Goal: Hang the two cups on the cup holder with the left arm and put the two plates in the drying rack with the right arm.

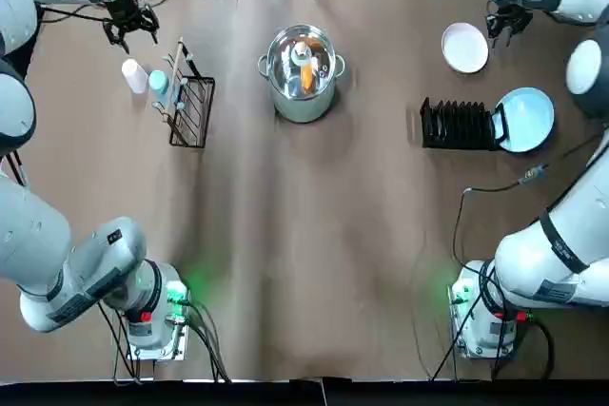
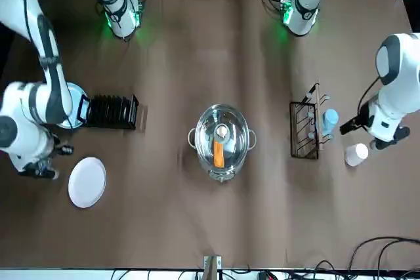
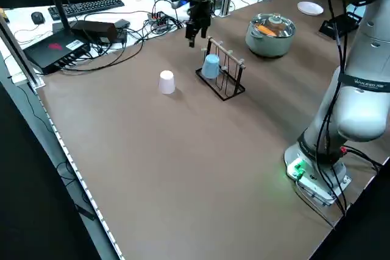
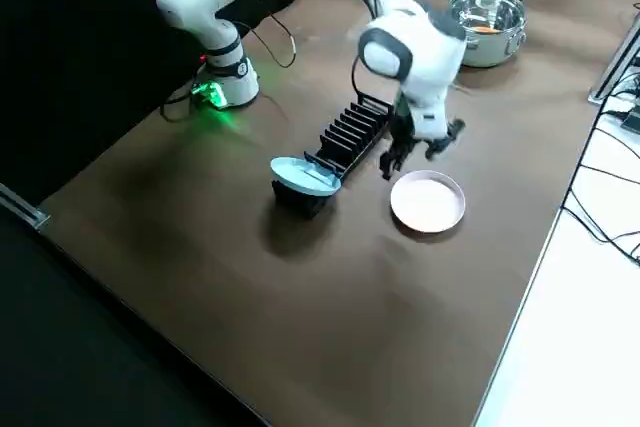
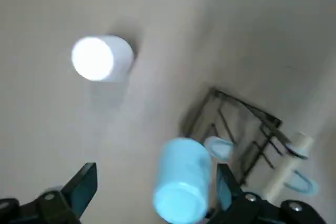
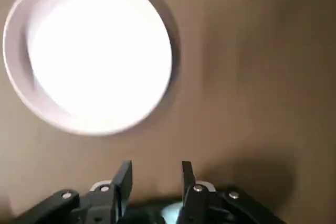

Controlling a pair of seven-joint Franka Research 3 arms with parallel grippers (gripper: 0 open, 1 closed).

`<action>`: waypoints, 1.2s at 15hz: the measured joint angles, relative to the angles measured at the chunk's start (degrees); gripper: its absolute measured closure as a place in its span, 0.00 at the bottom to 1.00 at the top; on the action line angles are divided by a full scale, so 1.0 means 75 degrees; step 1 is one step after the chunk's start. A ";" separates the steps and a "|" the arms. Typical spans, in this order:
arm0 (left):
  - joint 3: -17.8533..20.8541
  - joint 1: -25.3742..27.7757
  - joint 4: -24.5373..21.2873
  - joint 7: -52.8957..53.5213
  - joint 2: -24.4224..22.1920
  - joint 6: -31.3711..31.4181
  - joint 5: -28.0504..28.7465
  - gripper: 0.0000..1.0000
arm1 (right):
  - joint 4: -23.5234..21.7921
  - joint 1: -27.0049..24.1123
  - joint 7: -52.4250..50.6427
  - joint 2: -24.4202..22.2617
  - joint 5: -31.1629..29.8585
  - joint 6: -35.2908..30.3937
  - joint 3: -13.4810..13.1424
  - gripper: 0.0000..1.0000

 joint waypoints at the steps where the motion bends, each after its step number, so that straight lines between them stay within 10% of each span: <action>1: 0.0015 0.0103 0.0099 0.0098 0.0125 0.0025 0.0305 0.00 | 0.0126 -0.0013 0.0369 0.0351 0.0331 0.0505 -0.0012 0.53; 9: 0.0047 0.0838 0.0576 0.0235 0.2370 0.2352 0.2368 0.00 | 0.0462 -0.0611 0.1382 0.1640 0.1138 0.1976 -0.0080 0.53; 18: 0.0063 0.1144 0.0594 0.0367 0.2816 0.2408 0.3142 0.00 | 0.0542 -0.0690 0.1391 0.1904 0.1253 0.2420 -0.0007 0.71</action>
